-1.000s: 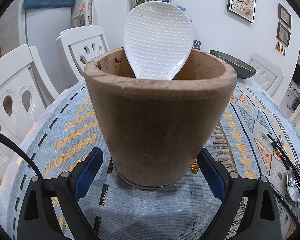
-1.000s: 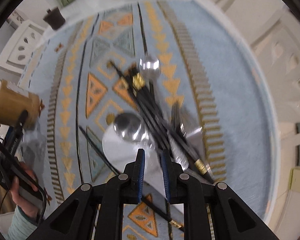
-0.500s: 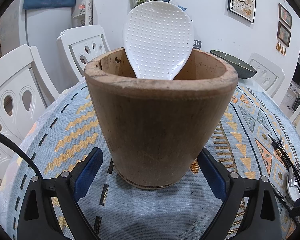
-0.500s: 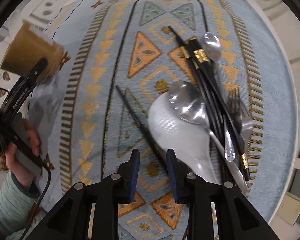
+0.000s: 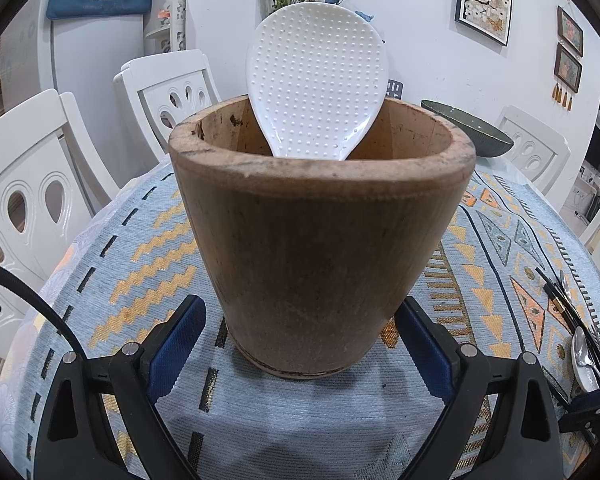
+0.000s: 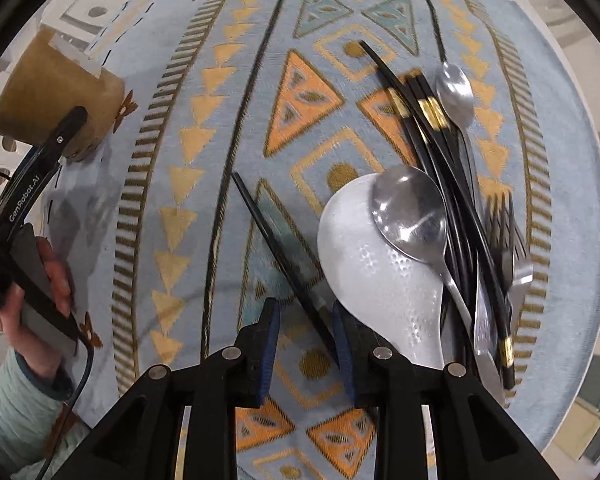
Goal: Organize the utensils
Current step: 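Return the right tool to the pile and grasp one black chopstick, then lift the black chopstick with the right tool and carry it over the cup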
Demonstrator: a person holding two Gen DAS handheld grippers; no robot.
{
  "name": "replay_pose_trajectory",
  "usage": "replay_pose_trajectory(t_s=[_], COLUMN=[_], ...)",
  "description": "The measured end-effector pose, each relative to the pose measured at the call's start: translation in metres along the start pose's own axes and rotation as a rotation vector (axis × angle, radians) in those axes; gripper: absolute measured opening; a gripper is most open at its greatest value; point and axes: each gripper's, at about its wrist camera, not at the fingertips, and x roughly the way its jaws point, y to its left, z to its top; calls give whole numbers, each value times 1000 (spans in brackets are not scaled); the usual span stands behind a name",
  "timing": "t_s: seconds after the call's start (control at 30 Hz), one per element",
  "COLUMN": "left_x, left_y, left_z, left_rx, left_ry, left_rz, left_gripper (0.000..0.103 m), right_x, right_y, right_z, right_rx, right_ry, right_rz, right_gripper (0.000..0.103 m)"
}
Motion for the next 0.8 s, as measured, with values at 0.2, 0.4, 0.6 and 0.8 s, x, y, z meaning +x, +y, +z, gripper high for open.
replay_pose_trajectory(t_s=[0.2,0.4,0.6,0.8], left_x=[0,0,0,0], left_y=[0,0,3,3], left_z=[0,0,1,1], left_rx=[-1,0,0,0], left_ry=[0,0,1,1], left_rz=[-1,2,3,3], left_gripper=[96,97,97,97], right_x=[10,11,-25,-73], right_y=[13,35,48,45], right_z=[10,21,29,21], right_rx=[-27,-37,-14,-20], right_ry=[57,34,-41,-206], right_rz=[-87,-108,-49,23], right_gripper=[27,8,5,5])
